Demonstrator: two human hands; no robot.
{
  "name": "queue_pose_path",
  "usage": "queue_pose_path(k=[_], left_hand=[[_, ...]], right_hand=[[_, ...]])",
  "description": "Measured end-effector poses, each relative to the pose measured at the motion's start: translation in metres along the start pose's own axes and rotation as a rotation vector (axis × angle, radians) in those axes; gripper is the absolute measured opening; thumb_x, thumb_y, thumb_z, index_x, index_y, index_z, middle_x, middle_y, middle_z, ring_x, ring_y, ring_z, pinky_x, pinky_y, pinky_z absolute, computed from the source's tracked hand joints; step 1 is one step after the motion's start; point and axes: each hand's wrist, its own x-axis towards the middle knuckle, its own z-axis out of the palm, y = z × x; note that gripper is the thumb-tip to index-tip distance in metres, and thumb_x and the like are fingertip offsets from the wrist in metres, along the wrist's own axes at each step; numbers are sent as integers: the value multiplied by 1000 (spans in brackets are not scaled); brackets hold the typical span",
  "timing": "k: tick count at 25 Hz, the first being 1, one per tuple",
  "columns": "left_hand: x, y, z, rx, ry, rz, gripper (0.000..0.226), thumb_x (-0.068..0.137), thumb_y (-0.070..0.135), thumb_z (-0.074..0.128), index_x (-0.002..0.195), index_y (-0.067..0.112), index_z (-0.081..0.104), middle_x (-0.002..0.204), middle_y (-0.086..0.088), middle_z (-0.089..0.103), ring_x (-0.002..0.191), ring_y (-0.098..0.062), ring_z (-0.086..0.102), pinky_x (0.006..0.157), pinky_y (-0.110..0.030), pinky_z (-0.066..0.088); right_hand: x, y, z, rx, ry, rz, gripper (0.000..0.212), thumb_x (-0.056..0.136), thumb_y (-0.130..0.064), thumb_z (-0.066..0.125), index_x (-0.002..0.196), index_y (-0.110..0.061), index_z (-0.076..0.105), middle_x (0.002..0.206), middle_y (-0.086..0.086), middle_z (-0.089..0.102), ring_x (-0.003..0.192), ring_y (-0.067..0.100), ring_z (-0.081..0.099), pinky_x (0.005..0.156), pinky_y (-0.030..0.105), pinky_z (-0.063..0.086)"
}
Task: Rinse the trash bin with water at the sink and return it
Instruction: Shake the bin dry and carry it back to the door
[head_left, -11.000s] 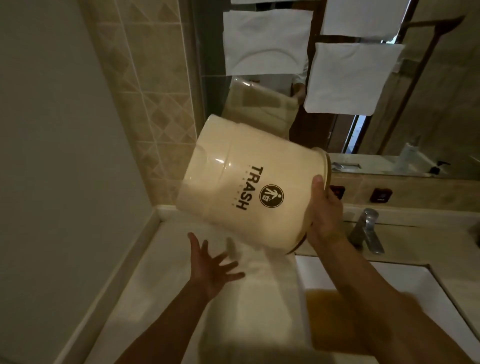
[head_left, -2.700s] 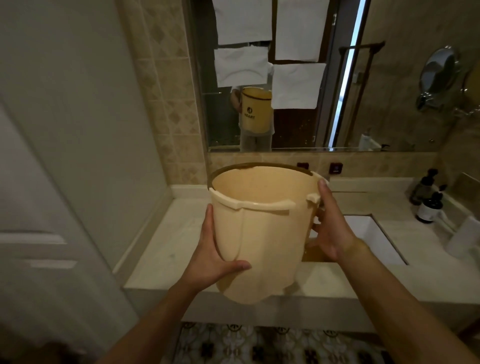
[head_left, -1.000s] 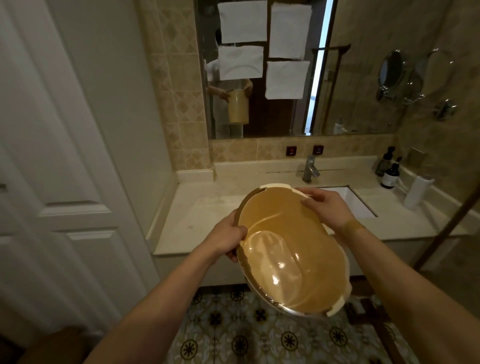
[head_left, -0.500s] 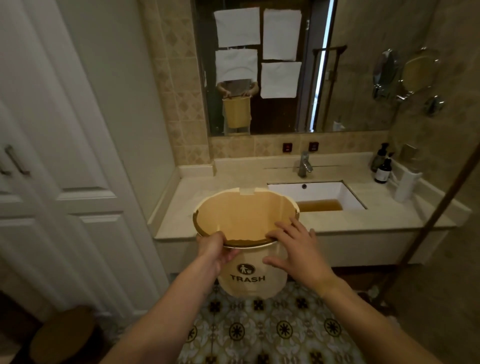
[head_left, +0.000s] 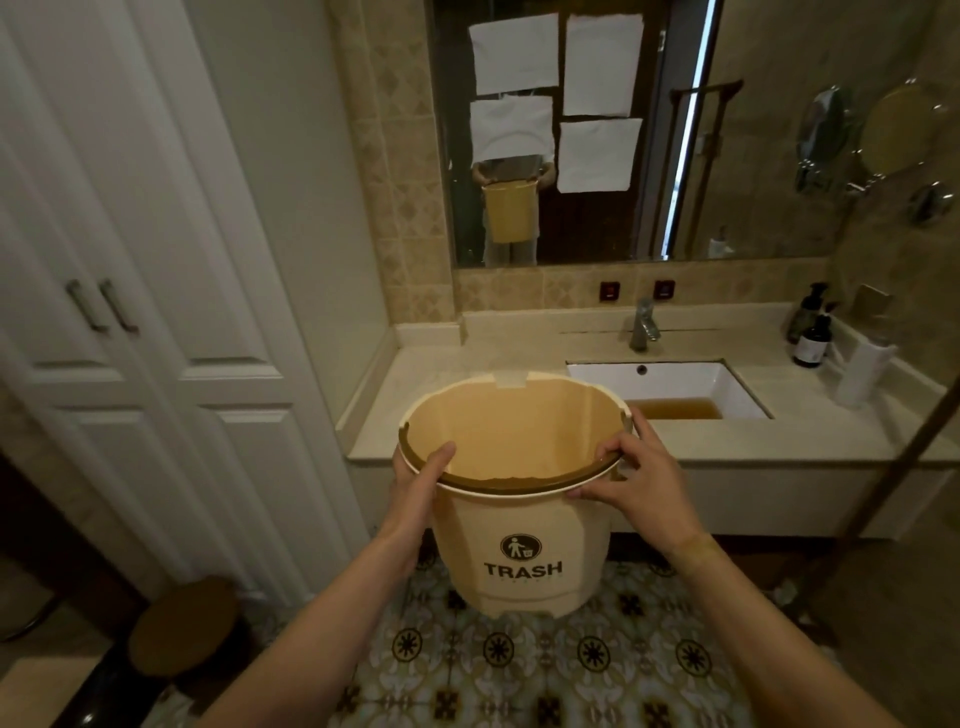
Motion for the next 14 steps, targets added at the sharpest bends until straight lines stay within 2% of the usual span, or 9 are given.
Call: queue_pose_path(k=[2,4,6,8,9,10,11,12,14], left_hand=[[-2,-2,-18,-99,-46,-28,73,80,62,62,143,41,33,134,6,52,117,-21,47,103,-51,36],[-8,-1,-35,-116,-11,9,49,93,46,54,138,40,36,117,11,54,103,-17,51,85,-44,45],[-11,-4,-60,-85,72,52,45,97,40,48,139,41,33,113,10,50,101,-18,48,81,-42,43],[-13,-5,-90,-56,145,58,46,97,42,47,140,42,32,118,7,48,104,-20,47,81,-44,44],[-16,-6,-107,-51,182,59,46,97,43,46,141,43,31,120,5,47,106,-21,47,82,-46,45],[-22,-6,-130,-65,216,52,46,97,43,46,141,43,31,122,4,46,107,-22,47,85,-48,47],[-25,-7,-146,-79,233,49,44,98,42,45,139,44,31,122,4,47,108,-22,47,87,-50,48],[-32,-8,-167,-98,256,52,40,99,42,45,136,46,32,122,5,48,106,-20,49,88,-50,49],[-48,-13,-215,-115,319,59,35,97,46,46,129,52,33,128,3,51,110,-20,52,93,-52,50]], right_hand=[[1,0,8,71,-42,10,37,56,-22,90,80,-22,61,159,-9,21,142,21,25,113,46,33],[3,-5,26,159,-91,-7,36,57,-20,88,80,-20,60,149,-10,38,137,19,34,109,41,40],[3,-14,52,232,-152,-25,37,58,-18,87,82,-19,59,128,-10,54,128,19,45,94,28,49],[3,-27,79,290,-192,-13,47,60,-16,87,97,-22,59,123,-10,54,124,18,47,79,17,50],[4,-34,94,311,-219,-11,61,59,-17,88,111,-25,57,127,-10,52,125,16,47,80,16,49],[4,-44,114,324,-267,-17,83,56,-21,89,128,-29,48,134,-9,47,127,14,44,87,18,46],[4,-51,128,327,-309,-12,107,52,-27,91,143,-34,33,141,-10,40,129,11,40,97,25,44],[3,-62,147,335,-370,-5,127,49,-34,93,150,-37,17,147,-10,33,131,10,35,105,34,39],[-4,-87,193,363,-504,12,147,41,-44,94,151,-40,-4,150,-13,24,134,12,30,113,44,32]])
